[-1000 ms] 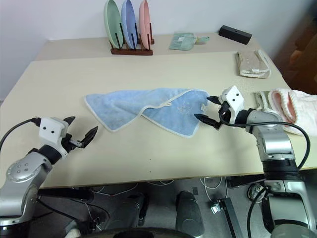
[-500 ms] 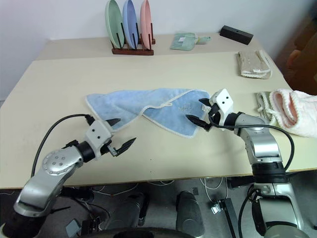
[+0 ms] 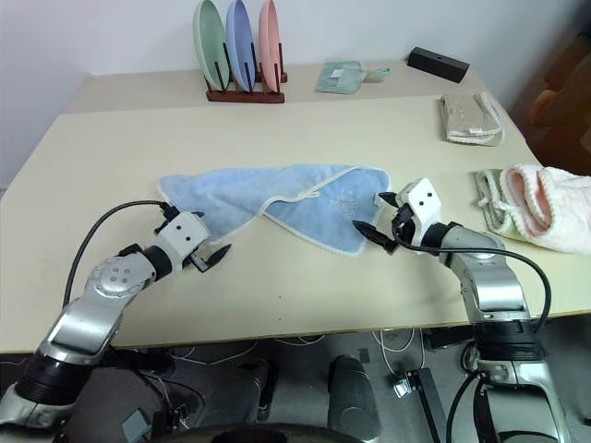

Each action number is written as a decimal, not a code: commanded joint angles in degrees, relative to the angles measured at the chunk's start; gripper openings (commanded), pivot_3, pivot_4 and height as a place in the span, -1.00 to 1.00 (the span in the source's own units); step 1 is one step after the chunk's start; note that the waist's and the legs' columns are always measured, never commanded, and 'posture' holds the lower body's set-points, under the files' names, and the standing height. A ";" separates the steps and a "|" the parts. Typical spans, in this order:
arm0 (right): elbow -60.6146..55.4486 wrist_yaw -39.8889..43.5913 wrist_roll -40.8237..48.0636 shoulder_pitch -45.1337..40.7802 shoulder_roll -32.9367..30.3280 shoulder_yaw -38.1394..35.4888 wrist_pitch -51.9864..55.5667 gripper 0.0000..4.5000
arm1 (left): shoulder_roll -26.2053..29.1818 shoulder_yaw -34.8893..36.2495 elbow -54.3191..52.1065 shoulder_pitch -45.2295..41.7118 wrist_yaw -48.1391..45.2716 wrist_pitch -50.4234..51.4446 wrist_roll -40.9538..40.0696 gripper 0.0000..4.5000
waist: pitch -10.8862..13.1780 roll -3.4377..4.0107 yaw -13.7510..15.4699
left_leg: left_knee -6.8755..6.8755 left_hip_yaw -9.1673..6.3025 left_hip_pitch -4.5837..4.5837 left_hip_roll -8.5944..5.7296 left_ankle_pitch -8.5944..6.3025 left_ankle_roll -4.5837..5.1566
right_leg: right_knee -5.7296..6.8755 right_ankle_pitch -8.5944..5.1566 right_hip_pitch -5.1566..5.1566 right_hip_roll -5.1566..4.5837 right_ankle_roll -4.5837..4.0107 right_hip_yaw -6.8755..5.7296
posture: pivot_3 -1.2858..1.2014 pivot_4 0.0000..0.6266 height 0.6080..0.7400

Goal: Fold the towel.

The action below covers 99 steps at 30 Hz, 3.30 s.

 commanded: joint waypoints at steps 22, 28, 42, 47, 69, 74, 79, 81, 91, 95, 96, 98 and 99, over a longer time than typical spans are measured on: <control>31.56 -5.01 -24.48 -24.71 -3.84 14.15 -26.29 1.00 | 1.08 16.20 -4.27 10.75 1.46 -5.87 -2.06 -0.97 | 0.02 0.02 -0.16 | -0.02 0.10 -0.01 0.01 0.00 -0.01 | -0.01 0.00 -0.05 -0.01 -0.01 0.02 | 0.03 -0.52 1.00; 49.34 -9.74 -29.09 -34.29 -0.61 16.65 -34.97 1.00 | 1.63 17.91 -4.61 11.23 1.19 -5.01 -2.14 -0.97 | 0.03 0.02 -0.44 | -0.06 0.11 0.00 0.01 0.01 -0.02 | 0.00 0.01 -0.07 0.00 -0.02 0.03 | 0.03 -0.52 1.00; 55.27 -10.37 -30.99 -39.06 -0.24 16.18 -43.36 -0.98 | 1.61 20.11 -5.20 12.64 0.71 -4.64 -3.36 -1.00 | 0.04 0.05 -0.57 | -0.07 0.11 0.00 0.01 0.01 -0.02 | 0.01 0.02 -0.09 0.02 -0.04 0.08 | 0.03 -0.52 1.00; 56.61 -16.67 -33.00 -45.64 -3.07 15.29 -43.04 -0.98 | 2.14 21.35 3.09 1.37 1.79 -7.45 -4.58 -1.00 | 0.26 0.29 -0.29 | 0.00 0.08 -0.06 -0.17 0.06 -0.11 | 0.06 0.08 -0.14 0.02 -0.06 0.08 | 0.03 -0.52 1.00; 7.52 16.03 -9.02 -20.84 -14.34 10.29 -21.12 -0.98 | 12.00 37.62 -3.47 14.22 -13.10 -5.19 -19.19 -1.00 | 0.45 0.10 -2.31 | 0.06 1.00 -0.25 0.16 -0.47 0.36 | 0.10 0.21 -0.81 -0.23 0.15 0.24 | 0.03 -0.52 1.00; -8.43 26.01 0.47 -9.36 -24.41 6.96 -5.07 -0.98 | 13.29 43.68 -10.98 29.35 -20.32 1.95 -23.08 -1.00 | 0.45 0.10 -0.77 | 0.18 1.08 -0.01 0.29 -0.48 0.37 | 0.01 0.24 -0.46 -0.16 0.05 0.24 | 0.03 -0.52 1.00; -10.06 26.05 1.34 -8.12 -25.80 5.85 -1.92 -0.98 | 14.40 44.70 -13.06 32.48 -22.65 4.53 -24.98 -1.00 | 0.42 0.07 0.00 | 0.39 1.29 0.10 0.44 -0.51 0.38 | -0.10 0.17 -0.21 -0.08 -0.22 0.14 | 0.03 -0.52 1.00; -8.51 25.24 -0.28 -9.67 -24.66 6.76 -3.17 -0.98 | 14.73 43.36 -11.92 30.44 -21.75 4.58 -24.50 -1.00 | 0.43 0.07 0.02 | 0.48 1.35 0.07 0.49 -0.51 0.38 | -0.10 0.19 -0.17 -0.04 -0.26 0.10 | 0.03 -0.52 1.00; 19.17 19.36 -14.28 -25.68 -11.01 15.76 -18.30 -0.98 | 14.58 29.81 6.35 13.29 -18.11 -0.64 -17.48 -1.00 | 0.42 0.06 -0.38 | 0.45 1.41 0.07 0.53 -0.51 0.36 | -0.10 0.38 -0.25 0.07 -0.11 0.10 | 0.03 -0.52 1.00; 31.98 16.92 -18.36 -31.49 -6.84 17.53 -25.06 -0.98 | 14.38 27.27 10.83 11.50 -18.56 -3.67 -15.88 -1.00 | 0.43 0.07 -0.49 | 0.37 1.39 0.04 0.53 -0.52 0.35 | -0.09 0.41 -0.36 0.06 -0.11 0.13 | 0.03 -0.52 1.00; 34.41 16.55 -18.95 -32.73 -5.89 17.67 -26.02 -0.98 | 14.32 26.89 11.74 11.09 -18.49 -3.87 -15.76 -1.00 | 0.43 0.07 -0.51 | 0.31 1.38 0.02 0.53 -0.52 0.34 | -0.09 0.41 -0.41 0.06 -0.11 0.13 | 0.03 -0.52 1.00; 38.85 16.07 -20.11 -34.74 -4.30 18.12 -28.21 -0.98 | 14.32 26.33 12.78 10.79 -18.61 -4.27 -15.55 -1.00 | 0.43 0.07 -0.57 | 0.21 1.37 0.02 0.54 -0.51 0.31 | -0.09 0.41 -0.47 0.06 -0.11 0.13 | 0.03 -0.52 1.00; 40.41 16.03 -20.50 -35.40 -3.85 18.19 -29.13 -0.98 | 14.33 26.18 13.05 10.72 -18.67 -4.46 -15.49 -1.00 | 0.43 0.07 -0.58 | 0.17 1.37 0.03 0.54 -0.49 0.27 | -0.08 0.42 -0.49 0.08 -0.13 0.14 | 0.03 -0.52 1.00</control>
